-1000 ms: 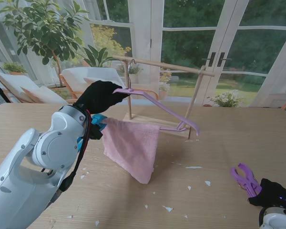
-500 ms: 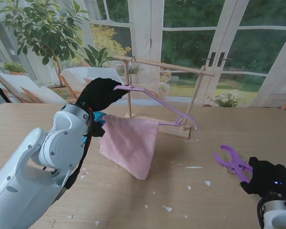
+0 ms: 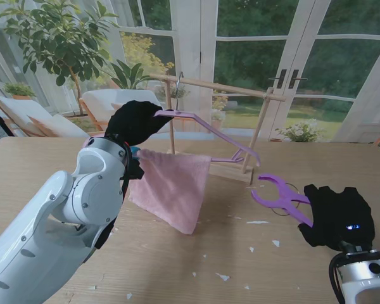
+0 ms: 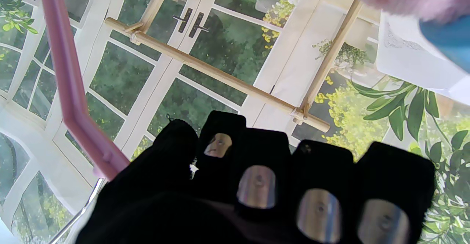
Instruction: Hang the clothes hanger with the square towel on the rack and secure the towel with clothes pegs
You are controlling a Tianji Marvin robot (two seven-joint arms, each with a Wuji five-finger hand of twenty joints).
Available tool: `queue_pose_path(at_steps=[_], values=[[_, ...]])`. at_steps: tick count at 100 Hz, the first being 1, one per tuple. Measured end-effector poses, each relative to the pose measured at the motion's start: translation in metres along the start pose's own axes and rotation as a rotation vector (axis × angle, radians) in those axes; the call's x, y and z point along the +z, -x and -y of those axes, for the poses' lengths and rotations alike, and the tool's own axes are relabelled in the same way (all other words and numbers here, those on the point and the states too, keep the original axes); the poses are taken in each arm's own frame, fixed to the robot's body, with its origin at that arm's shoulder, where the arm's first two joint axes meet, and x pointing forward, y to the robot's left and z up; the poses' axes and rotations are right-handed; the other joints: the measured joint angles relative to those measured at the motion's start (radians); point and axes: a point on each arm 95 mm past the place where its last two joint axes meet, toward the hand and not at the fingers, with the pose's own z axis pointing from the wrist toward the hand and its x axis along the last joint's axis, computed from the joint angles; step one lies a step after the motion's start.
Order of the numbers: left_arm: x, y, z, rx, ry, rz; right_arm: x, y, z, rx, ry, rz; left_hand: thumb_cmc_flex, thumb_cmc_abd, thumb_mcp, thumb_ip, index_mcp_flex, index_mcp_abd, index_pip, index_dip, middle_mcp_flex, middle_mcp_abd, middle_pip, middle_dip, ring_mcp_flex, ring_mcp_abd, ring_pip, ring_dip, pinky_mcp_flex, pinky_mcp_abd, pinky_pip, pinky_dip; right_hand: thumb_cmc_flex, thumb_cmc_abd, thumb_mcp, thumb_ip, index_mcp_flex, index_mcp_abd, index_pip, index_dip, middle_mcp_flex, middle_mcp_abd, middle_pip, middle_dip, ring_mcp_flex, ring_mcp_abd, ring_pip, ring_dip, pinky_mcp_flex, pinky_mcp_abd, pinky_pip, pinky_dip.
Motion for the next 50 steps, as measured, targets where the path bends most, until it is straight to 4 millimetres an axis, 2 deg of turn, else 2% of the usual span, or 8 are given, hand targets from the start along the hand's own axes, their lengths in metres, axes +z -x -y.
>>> queue_pose_path(at_steps=[50], values=[[0.003, -0.004, -0.002, 0.004, -0.009, 0.025, 0.011, -0.039, -0.009, -0.03, 0.061, -0.14, 0.0, 0.0, 0.0, 0.0, 0.0, 0.0, 0.0, 0.0, 0.0, 0.0, 0.0, 0.0, 0.0, 0.0, 0.0, -0.008, 0.0, 0.0, 0.0, 0.0, 0.0, 0.0, -0.005, 0.0, 0.001, -0.008, 0.0, 0.007, 0.008, 0.0, -0.019, 0.004, 0.012, -0.002, -0.001, 0.012, 0.015, 0.0, 0.0, 0.017]])
